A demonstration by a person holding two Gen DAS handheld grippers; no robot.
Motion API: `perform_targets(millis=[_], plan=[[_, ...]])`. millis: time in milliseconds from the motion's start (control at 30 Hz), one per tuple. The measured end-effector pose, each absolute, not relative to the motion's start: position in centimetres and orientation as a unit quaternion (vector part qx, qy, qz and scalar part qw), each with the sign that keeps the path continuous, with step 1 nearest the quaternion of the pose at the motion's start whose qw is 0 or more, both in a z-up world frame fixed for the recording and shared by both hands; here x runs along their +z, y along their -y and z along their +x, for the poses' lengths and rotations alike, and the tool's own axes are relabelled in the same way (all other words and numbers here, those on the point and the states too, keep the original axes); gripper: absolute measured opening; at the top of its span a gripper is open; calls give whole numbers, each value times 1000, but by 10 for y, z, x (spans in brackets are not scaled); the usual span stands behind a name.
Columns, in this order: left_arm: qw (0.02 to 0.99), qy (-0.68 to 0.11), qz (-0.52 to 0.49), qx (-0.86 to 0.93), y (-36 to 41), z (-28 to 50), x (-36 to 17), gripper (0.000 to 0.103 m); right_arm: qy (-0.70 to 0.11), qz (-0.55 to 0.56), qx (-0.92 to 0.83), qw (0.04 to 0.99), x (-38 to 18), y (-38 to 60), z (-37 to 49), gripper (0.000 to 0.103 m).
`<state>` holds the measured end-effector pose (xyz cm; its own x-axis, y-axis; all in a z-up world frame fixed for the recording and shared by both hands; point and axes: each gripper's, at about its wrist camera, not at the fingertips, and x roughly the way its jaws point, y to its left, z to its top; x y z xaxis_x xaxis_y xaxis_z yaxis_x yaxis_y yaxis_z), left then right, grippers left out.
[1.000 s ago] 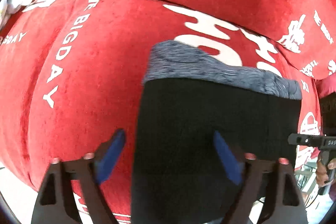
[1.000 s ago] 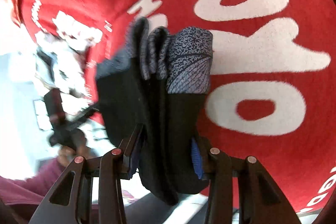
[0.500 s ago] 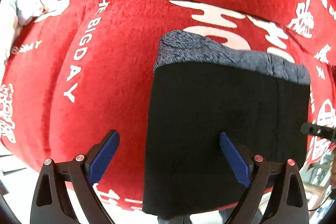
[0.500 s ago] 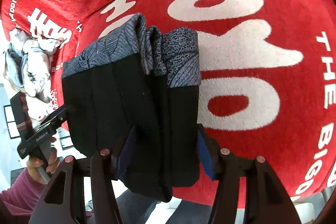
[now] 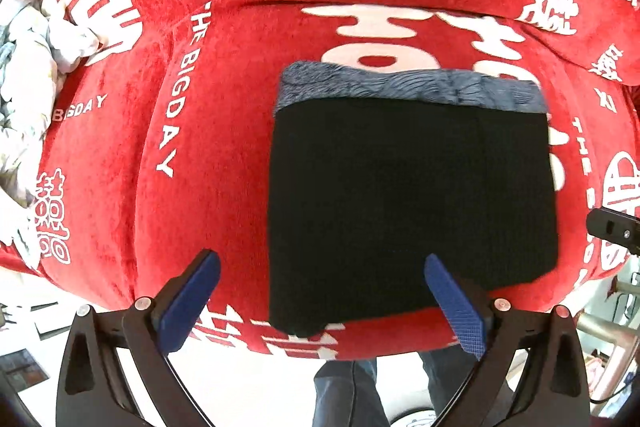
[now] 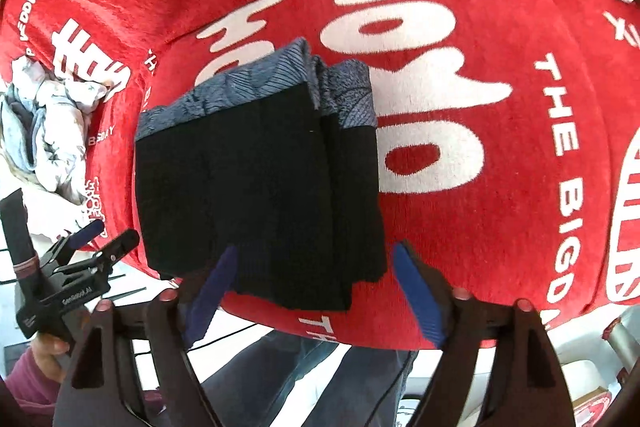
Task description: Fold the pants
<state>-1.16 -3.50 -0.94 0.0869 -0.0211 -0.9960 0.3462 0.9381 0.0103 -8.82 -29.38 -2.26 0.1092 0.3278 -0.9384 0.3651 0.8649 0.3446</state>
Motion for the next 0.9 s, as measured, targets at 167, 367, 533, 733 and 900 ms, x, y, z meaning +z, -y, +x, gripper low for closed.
perform_targets(millis=[167,367,533,733,900], plan=[[737,-654,119,-121,39,-20,16,103,-659,175,-43,730,9,270,-90,103],[753,-636,124,-111,43,-27,45,103,-671,147,-71,723,36,254,-98,103],[756,-632,128,-115,44,-34,60,103,-658,147,-87,733,61,244,-103,103],[752,-636,129,-116,42,-44,67,103,-659,140,-98,732,72,239,-102,103],[756,-632,127,-114,39,-47,73,103,-659,133,-103,733,78,234,-102,103]])
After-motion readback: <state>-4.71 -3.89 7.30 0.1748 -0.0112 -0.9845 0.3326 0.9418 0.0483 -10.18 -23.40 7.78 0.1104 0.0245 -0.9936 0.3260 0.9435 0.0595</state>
